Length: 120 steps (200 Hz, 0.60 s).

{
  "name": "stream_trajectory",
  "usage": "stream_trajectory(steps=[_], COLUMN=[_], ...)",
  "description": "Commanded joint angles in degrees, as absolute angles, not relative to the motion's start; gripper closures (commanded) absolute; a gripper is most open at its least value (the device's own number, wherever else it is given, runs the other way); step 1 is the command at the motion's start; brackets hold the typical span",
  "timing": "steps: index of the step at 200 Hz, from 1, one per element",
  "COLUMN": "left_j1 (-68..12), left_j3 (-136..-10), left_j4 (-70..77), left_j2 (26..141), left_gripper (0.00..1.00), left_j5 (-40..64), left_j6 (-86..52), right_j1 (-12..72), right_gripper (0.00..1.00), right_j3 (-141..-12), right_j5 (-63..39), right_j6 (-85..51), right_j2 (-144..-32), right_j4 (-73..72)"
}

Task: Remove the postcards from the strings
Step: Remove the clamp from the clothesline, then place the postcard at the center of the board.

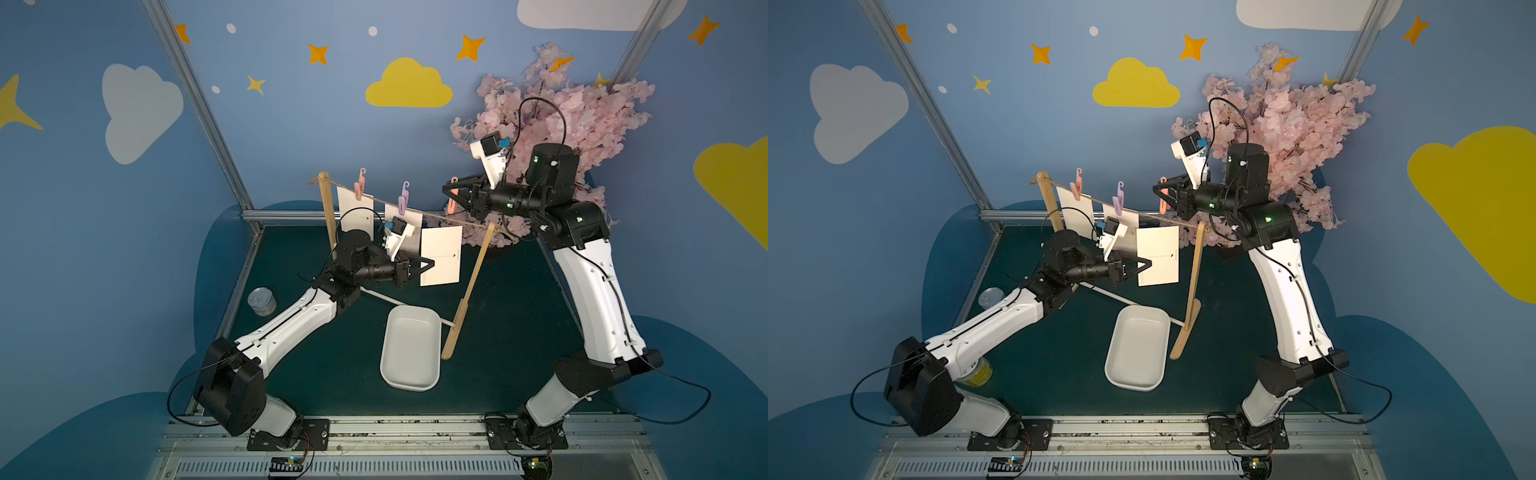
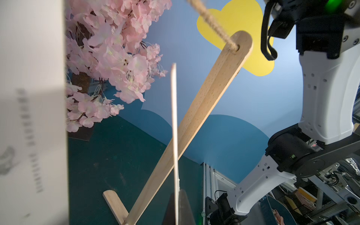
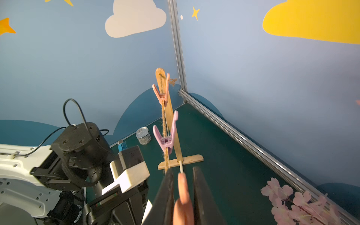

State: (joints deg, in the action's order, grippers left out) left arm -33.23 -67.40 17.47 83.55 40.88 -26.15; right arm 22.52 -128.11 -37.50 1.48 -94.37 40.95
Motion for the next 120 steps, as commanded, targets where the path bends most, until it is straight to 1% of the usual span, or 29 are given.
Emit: stream_trajectory(steps=[1, 32, 55, 73, 95, 120], left_j1=[-33.47, -33.46, -33.53, -33.52, -33.57, -33.67], left_j3=[-65.66, -61.56, -58.6, -55.11, -48.16, -42.02], left_j4=[19.32, 17.25, 11.94, 8.12, 7.6, 3.27], left_j2=[79.45, 73.88, 68.34, 62.86, 55.63, 47.02], left_gripper=[0.97, 0.97, 0.97, 0.97, 0.97, 0.97], left_j5=[39.53, 37.24, 35.18, 32.57, 29.62, 24.93], left_j6=[-26.61, -26.54, -26.1, -26.7, -29.49, -30.75], right_j1=[24.16, 28.44, 32.97, 37.41, 42.95, 46.79], right_gripper=[1.0, 1.0, 1.0, 1.0, 1.0, 1.0], right_j3=[-126.91, -118.33, -111.0, -105.01, -96.99, -85.66], right_j5=[-39.13, -37.88, -35.84, -31.1, -24.62, -22.68], right_j6=[1.52, 3.16, 3.86, 5.34, 5.85, 4.04], right_j2=[-88.74, -81.06, -75.73, -72.31, -68.55, -64.63], right_j4=[40.73, 39.52, 38.84, 39.09, 38.32, 33.66])
